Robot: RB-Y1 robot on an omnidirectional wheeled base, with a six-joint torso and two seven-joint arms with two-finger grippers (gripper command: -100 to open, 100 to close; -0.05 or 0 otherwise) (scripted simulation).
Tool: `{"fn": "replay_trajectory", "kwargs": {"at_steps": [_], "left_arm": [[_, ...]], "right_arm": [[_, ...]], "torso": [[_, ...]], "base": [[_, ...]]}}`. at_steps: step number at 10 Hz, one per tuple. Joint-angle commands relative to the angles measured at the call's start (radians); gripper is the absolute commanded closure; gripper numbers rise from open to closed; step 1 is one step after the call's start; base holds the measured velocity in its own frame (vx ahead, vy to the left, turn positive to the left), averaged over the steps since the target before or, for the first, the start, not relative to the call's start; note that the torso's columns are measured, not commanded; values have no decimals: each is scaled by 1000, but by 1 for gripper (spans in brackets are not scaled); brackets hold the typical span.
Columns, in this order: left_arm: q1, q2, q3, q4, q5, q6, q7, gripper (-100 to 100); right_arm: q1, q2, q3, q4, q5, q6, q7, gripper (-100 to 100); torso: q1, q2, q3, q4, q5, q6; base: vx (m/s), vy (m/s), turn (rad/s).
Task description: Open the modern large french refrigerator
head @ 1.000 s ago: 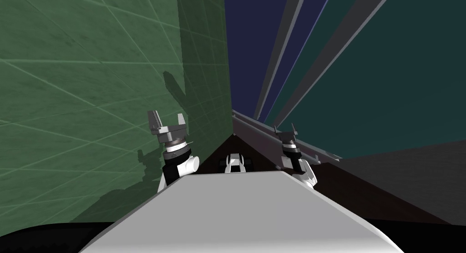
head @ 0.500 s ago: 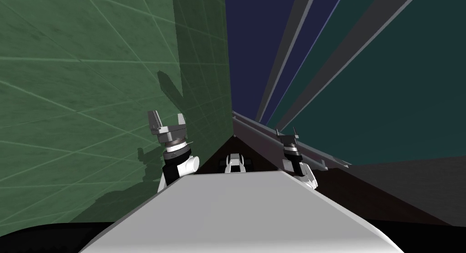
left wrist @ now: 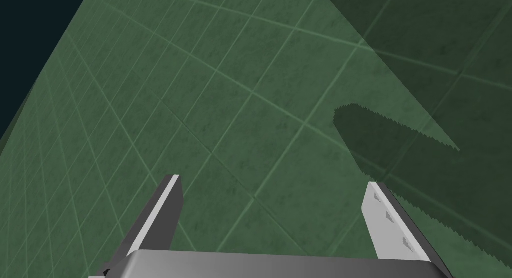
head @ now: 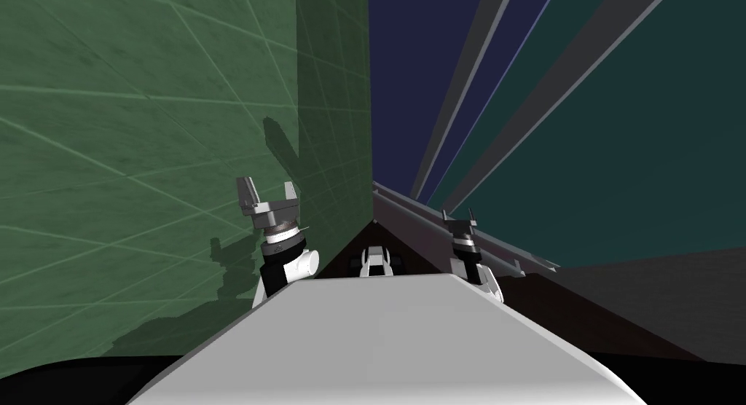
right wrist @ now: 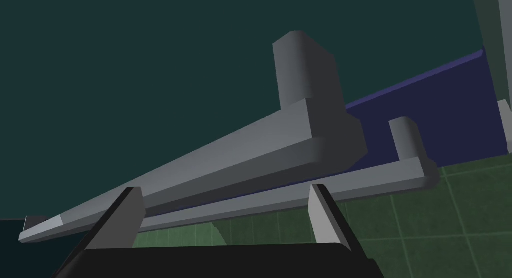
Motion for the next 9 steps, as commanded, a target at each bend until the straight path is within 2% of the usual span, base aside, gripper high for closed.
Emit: {"fn": "replay_trajectory", "kwargs": {"at_steps": [1, 3, 5, 9], "left_arm": [[0, 0, 0, 0, 0, 0, 0, 0], [0, 0, 0, 0, 0, 0, 0, 0], [0, 0, 0, 0, 0, 0, 0, 0], [0, 0, 0, 0, 0, 0, 0, 0]], "right_arm": [[4, 40, -25, 47, 8, 9, 47, -100], [4, 40, -25, 47, 8, 9, 47, -100], [3, 80, -34, 64, 10, 7, 66, -100], [3, 80, -34, 64, 10, 7, 66, -100]], "torso": [[-6, -4, -2, -2, -3, 0], [-8, -7, -3, -3, -5, -3], [-10, -8, -3, -4, -6, -1], [-12, -8, -3, -5, -7, 1]], "base": [[70, 12, -15], [16, 3, -5], [20, -8, 6], [5, 3, 1]]}}
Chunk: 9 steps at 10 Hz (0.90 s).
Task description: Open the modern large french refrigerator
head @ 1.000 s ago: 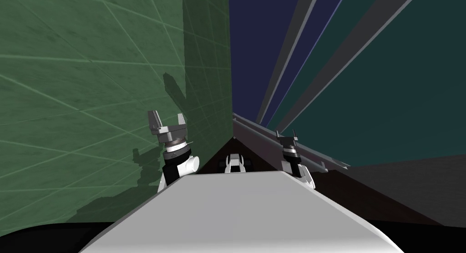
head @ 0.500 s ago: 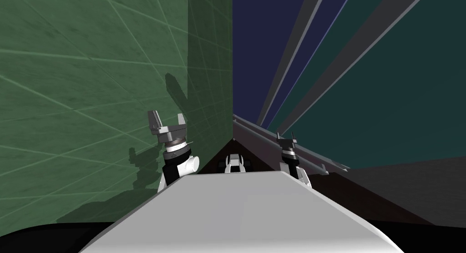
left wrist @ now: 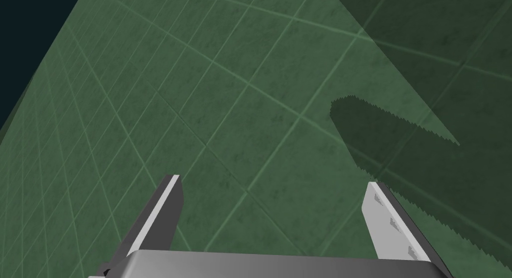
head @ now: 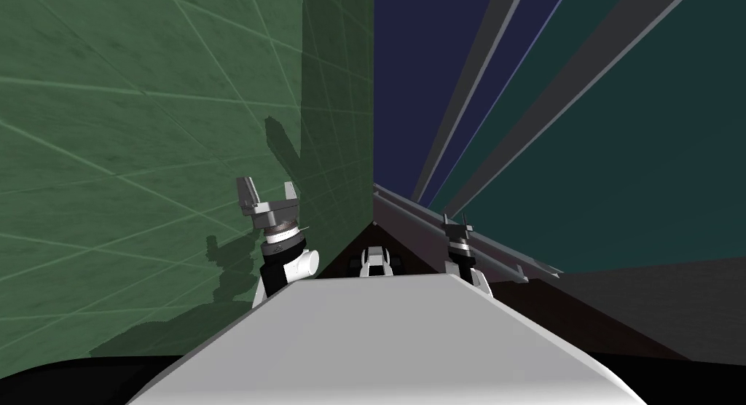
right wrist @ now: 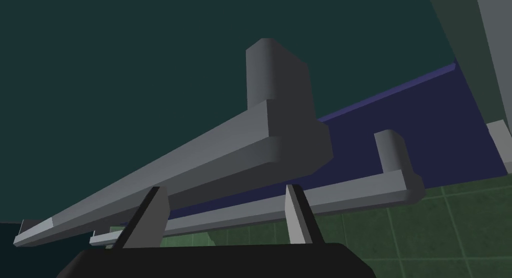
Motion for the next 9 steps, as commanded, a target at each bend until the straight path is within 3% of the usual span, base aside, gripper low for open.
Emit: {"fn": "replay_trajectory", "kwargs": {"at_steps": [1, 2, 8, 9], "left_arm": [[0, 0, 0, 0, 0, 0, 0, 0], [0, 0, 0, 0, 0, 0, 0, 0], [0, 0, 0, 0, 0, 0, 0, 0], [0, 0, 0, 0, 0, 0, 0, 0]], "right_arm": [[5, 8, 1, -5, 2, 3, 3, -100], [-5, -13, -2, -33, 4, 29, -10, -100], [-26, -56, -8, -75, 9, 95, -36, -100], [-11, -50, -6, -59, 9, 79, -38, -100]], "torso": [[3, 3, 1, 2, 2, -1], [8, 6, 3, 4, 4, -2], [22, 9, 2, 15, 18, -7], [21, 7, 1, 16, 20, -8]], "base": [[-24, 17, -34], [-30, 64, -50], [-8, 47, -11], [-23, 31, -38]]}}
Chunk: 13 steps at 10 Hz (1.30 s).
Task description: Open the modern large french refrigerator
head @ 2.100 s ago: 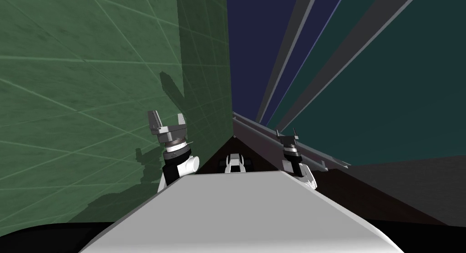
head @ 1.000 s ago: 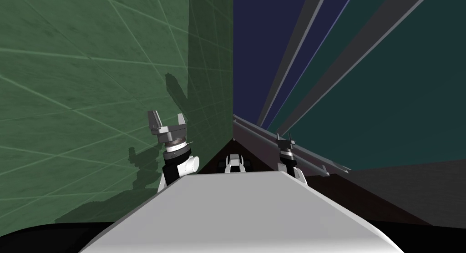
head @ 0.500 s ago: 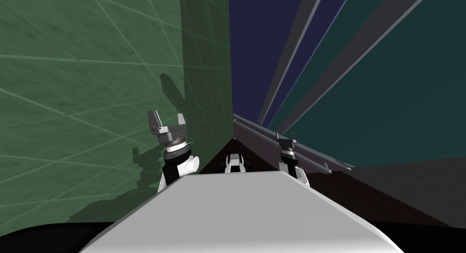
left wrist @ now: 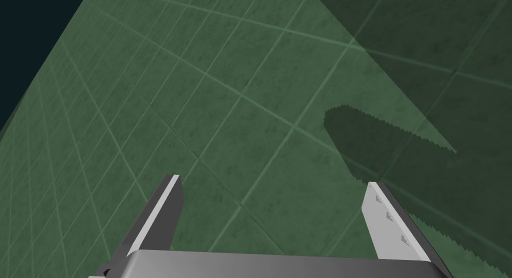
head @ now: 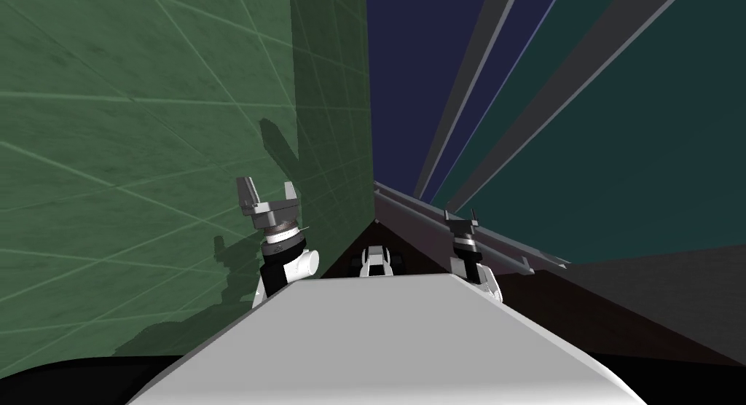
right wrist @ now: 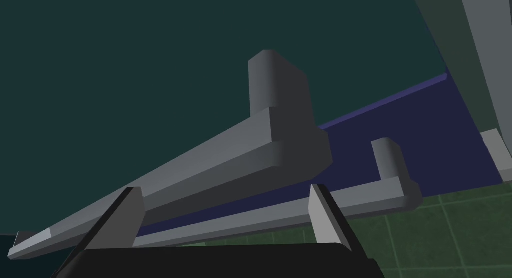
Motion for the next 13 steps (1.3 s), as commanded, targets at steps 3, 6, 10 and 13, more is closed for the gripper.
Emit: {"fn": "replay_trajectory", "kwargs": {"at_steps": [3, 6, 10, 13], "left_arm": [[0, 0, 0, 0, 0, 0, 0, 0], [0, 0, 0, 0, 0, 0, 0, 0], [0, 0, 0, 0, 0, 0, 0, 0], [0, 0, 0, 0, 0, 0, 0, 0]], "right_arm": [[9, 45, 6, 33, -7, -61, 32, 100], [14, 22, 39, 30, 10, -87, -5, 100], [9, -29, 76, 22, 31, -89, -65, 100], [5, -80, 113, 13, 52, -91, -124, 100]], "torso": [[-2, 10, 6, 1, 0, 6], [-4, 10, 6, -3, -6, 10], [10, 26, 15, 1, -2, 11], [11, 24, 14, 0, -2, 11]], "base": [[15, -61, 42], [-59, -32, 24], [-232, -42, 71], [-264, -28, 66]]}}
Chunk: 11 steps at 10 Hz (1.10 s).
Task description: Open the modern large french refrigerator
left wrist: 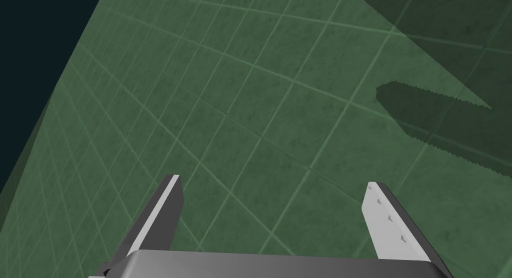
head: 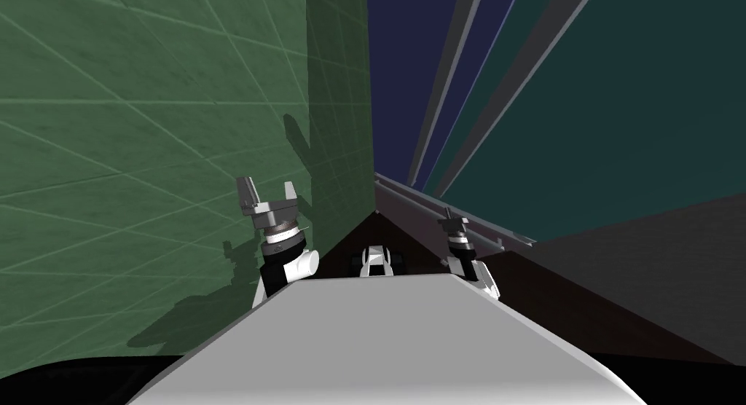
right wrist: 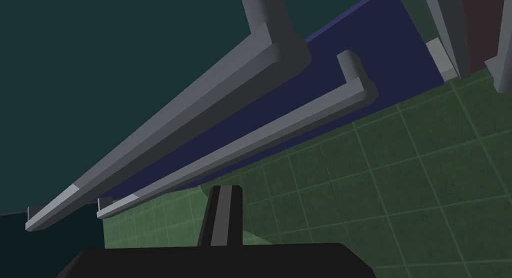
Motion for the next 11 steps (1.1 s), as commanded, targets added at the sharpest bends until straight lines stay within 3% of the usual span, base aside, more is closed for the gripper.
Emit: {"fn": "replay_trajectory", "kwargs": {"at_steps": [1, 2, 3, 4, 11], "left_arm": [[0, 0, 0, 0, 0, 0, 0, 0], [0, 0, 0, 0, 0, 0, 0, 0], [0, 0, 0, 0, 0, 0, 0, 0], [0, 0, 0, 0, 0, 0, 0, 0], [1, 0, 0, 0, 0, 0, 0, 0]], "right_arm": [[-4, -46, 32, -8, 18, -2, -56, 100], [-5, -63, 44, -10, 25, -2, -76, 100], [-6, -52, 36, -5, 21, -4, -59, 100], [-8, -46, 19, 0, 16, 11, -51, -100], [-16, -16, -54, 26, -7, 72, -1, -100]], "torso": [[0, -1, -1, 0, 0, 0], [-1, -1, -1, 0, 0, 0], [-2, -1, -1, 0, -1, 0], [0, -7, -4, -2, 0, 0], [0, 3, 2, 1, 0, 0]], "base": [[-258, -30, 64], [-249, -45, 93], [-110, -24, 18], [96, 14, -105], [211, 46, -65]]}}
